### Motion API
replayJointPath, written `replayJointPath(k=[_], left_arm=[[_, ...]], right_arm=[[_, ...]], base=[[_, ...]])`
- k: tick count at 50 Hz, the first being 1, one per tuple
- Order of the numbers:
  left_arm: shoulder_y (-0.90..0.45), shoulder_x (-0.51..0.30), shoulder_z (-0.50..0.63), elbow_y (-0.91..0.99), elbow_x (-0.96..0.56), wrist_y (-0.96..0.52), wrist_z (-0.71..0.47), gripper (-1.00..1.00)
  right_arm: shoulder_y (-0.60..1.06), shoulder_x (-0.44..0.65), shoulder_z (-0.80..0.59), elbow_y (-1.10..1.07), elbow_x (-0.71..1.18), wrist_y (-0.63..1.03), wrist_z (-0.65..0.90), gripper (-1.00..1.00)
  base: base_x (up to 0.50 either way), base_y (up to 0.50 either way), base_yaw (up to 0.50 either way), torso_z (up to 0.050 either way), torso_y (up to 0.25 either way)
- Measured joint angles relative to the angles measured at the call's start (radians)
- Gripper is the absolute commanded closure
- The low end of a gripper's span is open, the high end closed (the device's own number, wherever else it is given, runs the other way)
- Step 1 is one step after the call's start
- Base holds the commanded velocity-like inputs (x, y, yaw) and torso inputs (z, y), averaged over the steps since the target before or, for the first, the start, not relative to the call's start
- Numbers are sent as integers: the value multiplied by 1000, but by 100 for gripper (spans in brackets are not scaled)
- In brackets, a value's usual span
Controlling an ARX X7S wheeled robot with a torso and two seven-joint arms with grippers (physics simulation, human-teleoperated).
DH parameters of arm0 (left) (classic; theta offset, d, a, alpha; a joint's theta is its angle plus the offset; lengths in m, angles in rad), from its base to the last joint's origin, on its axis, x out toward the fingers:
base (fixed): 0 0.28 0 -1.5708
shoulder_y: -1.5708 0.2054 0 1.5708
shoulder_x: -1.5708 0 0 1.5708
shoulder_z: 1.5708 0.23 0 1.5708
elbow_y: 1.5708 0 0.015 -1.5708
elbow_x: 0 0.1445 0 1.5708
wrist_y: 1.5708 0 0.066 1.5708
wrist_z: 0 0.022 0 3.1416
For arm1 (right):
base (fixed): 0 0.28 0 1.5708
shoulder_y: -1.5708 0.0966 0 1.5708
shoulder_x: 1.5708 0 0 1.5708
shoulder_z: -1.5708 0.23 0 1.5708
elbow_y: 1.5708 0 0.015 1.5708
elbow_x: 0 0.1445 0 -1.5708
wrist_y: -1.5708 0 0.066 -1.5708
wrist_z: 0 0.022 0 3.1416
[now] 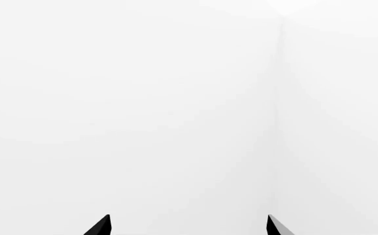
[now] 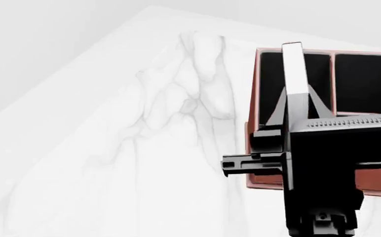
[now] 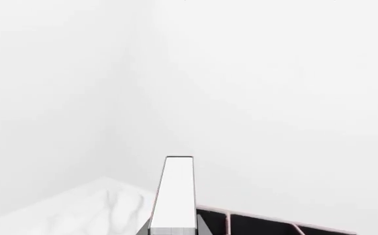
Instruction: Pick up the book and place it in the left compartment of the caddy.
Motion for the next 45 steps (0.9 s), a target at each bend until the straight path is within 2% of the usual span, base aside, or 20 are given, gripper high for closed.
replayJointPath(k=[15, 45], left_arm=[[6, 0, -1, 1, -5, 5, -3, -100], [21, -6, -7, 8, -16, 19, -6, -100]], right_arm=[[120, -45, -40, 171, -29, -51, -91, 100], [161, -173, -59, 645, -87, -325, -263, 100]], base=[[0, 0, 0, 0, 1], [0, 0, 0, 0, 2]])
